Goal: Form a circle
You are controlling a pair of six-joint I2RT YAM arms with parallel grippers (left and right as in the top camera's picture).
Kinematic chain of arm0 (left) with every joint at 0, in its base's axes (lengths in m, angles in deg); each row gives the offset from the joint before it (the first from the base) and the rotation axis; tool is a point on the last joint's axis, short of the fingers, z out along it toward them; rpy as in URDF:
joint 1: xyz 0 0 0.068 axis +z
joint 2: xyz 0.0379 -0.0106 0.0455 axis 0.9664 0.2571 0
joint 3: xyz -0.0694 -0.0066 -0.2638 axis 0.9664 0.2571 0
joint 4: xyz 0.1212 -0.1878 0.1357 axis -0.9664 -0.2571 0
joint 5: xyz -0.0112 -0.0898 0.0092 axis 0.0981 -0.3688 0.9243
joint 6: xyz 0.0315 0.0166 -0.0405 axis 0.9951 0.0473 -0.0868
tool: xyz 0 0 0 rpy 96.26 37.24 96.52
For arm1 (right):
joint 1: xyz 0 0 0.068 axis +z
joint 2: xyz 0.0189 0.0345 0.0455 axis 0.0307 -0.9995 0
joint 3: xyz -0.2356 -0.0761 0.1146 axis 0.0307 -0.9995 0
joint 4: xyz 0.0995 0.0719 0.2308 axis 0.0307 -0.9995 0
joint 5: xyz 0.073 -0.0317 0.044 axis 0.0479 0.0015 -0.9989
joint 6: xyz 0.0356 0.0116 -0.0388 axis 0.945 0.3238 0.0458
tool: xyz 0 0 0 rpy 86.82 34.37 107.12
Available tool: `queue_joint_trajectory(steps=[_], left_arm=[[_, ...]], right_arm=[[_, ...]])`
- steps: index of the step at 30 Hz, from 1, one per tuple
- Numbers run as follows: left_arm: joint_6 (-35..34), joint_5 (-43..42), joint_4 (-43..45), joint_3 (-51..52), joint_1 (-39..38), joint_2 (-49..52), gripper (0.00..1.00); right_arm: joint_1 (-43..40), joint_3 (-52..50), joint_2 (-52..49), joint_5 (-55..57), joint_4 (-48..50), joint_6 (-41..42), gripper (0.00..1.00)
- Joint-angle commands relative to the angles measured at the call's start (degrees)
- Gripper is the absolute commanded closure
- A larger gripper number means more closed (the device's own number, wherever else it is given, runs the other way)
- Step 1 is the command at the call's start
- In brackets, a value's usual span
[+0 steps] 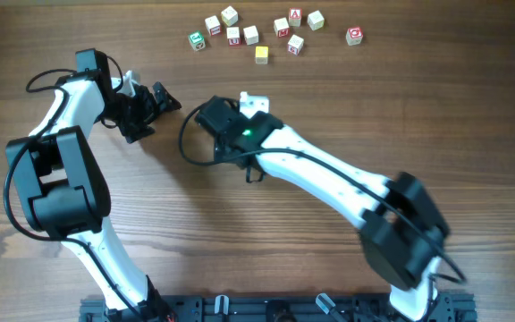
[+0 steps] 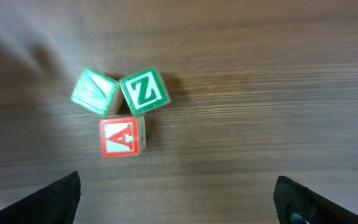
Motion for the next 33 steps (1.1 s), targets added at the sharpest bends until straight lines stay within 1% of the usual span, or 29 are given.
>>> queue_joint_trajectory(steps=[1,7,10,12,14,17,19,23,25,28,30,33], left_arm=[[0.33,3.65,1.44,1.38,0.11,1.73,0.0],[0.33,3.65,6.97,1.38,0.11,1.73,0.0],[0.35,2.38,6.82,1.07,0.28,1.09,0.0],[0.46,1.22,6.6,0.87,0.37,-1.05,0.0],[2.03,1.27,6.6,0.87,-0.02,-5.53,0.0],[5.09,2.86,6.12,0.9,-1.46,-14.8,0.0],[5.05,7.67,4.76,0.9,-3.08,-22.56,0.0],[5.05,15.41,0.0,0.9,-7.85,-40.5,0.0],[5.05,17.55,-2.05,0.9,-10.23,-47.69,0.0],[5.05,18.49,-5.2,1.01,-12.74,-57.27,0.0],[5.03,18.49,-8.31,1.16,-13.66,-63.23,0.0],[5.03,18.49,-13.62,1.84,-14.51,-71.28,0.0]], right_arm=[[-1.97,0.85,7.39,3.78,-2.01,2.56,0.0],[-9.42,0.85,16.81,6.54,-9.2,2.51,0.0],[-13.92,0.85,20.06,7.72,-12.85,2.45,0.0],[-17.7,0.85,22.73,8.39,-15.65,2.4,0.0],[-21.03,0.85,25.16,9.4,-16.9,1.77,0.0],[-25.51,0.85,28.87,9.92,-16.72,-2.54,0.0],[-28.2,0.85,31.74,10.19,-16.55,-5.35,0.0],[-31.93,0.85,39.26,11.98,-16.96,-6.84,0.0],[-32.11,0.85,42.53,13.57,-17.57,-7.72,0.0],[-32.11,0.85,47.65,17.16,-20.74,-8.41,0.0],[-32.11,0.85,51.39,20.17,-24.52,-8.02,0.0],[-32.11,0.85,56.85,21.11,-28.04,-8.0,0.0]])
